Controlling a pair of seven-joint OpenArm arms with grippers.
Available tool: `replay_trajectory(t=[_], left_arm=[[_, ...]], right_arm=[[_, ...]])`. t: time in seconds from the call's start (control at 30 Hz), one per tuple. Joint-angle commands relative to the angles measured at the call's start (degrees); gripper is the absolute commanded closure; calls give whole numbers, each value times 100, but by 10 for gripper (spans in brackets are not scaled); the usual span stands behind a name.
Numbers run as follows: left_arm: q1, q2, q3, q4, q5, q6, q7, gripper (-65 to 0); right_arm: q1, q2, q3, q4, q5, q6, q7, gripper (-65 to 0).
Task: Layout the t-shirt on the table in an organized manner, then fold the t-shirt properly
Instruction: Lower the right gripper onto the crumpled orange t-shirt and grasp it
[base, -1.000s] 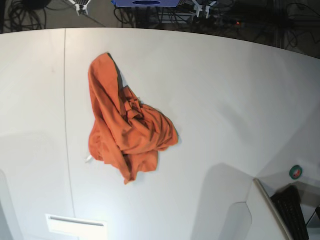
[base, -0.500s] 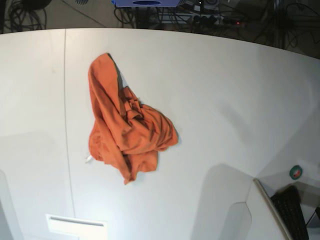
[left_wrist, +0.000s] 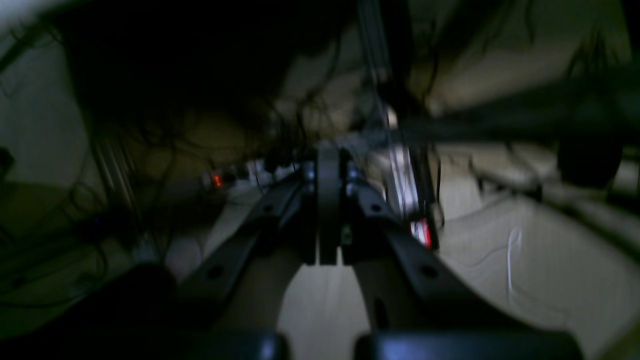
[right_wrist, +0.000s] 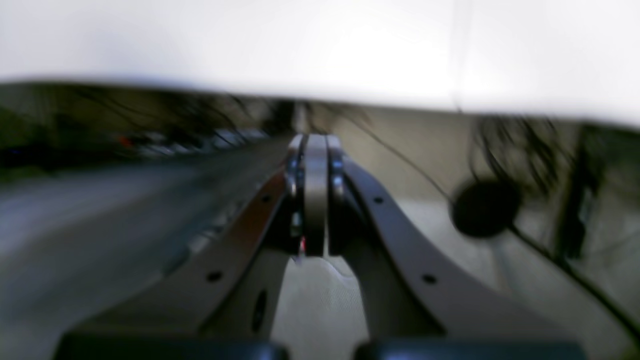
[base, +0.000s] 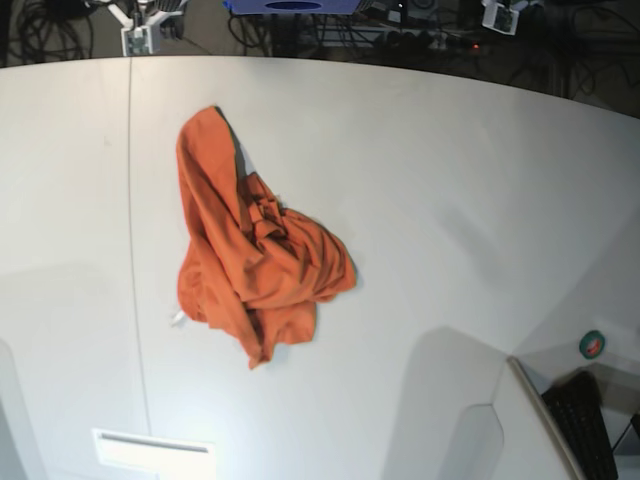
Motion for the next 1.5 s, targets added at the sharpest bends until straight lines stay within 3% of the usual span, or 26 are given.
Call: replay_trajectory(t=[0.0, 0.1, 0.27, 0.4, 0.47, 0.5, 0.57, 0.63, 0.73, 0.8, 1.07, 1.33, 1.37, 1.47], left_arm=[[72, 2, -91, 144, -169, -52, -58, 0], [-236, 143, -513, 214, -819, -52, -23, 0], [-376, 275, -971, 425, -1408, -52, -23, 0], [-376, 486, -1225, 654, -1452, -52, -23, 0], [-385, 609, -1357, 742, -1452, -52, -23, -160], [-385, 653, -1401, 794, -1452, -52, -23, -202], [-447, 697, -1436, 874, -1452, -52, -23, -222], [-614, 671, -1393, 909, -1443, -52, -23, -222], [-728, 653, -1419, 970, -1434, -52, -23, -222], [-877, 653, -1428, 1023, -1434, -52, -14, -222], [-1132, 451, -1419, 970, -1434, -52, -14, -222], [-1238, 451, -1428, 962, -1426, -52, -14, -222], [-1238, 451, -1428, 962, -1426, -52, -14, -222], [-1247, 451, -1410, 962, -1426, -52, -14, -222]], right_arm=[[178, 12, -138, 85, 20, 16, 98, 0], [846, 187, -692, 112, 20, 16, -201, 0], [1989, 583, -1756, 402, 20, 16, -1836, 0], [2771, 776, -2143, 402, 20, 16, -2794, 0], [3000, 776, -2196, 402, 20, 16, -3119, -30], [3105, 776, -2213, 402, 20, 16, -3251, -41], [3298, 759, -2213, 375, 29, 16, -3480, -51], [3527, 741, -2222, 367, 37, 16, -3726, -95], [3764, 724, -2213, 490, 46, 16, -4306, -236], [3887, 715, -2160, 560, 46, 16, -4324, -260], [4072, 486, -2169, 551, 46, 42, -4227, -207], [4028, 355, -1844, 481, 46, 16, -4104, -213], [3993, 346, -1844, 481, 46, 16, -3955, -233], [3747, 372, -1826, 472, 29, 16, -3286, -371]])
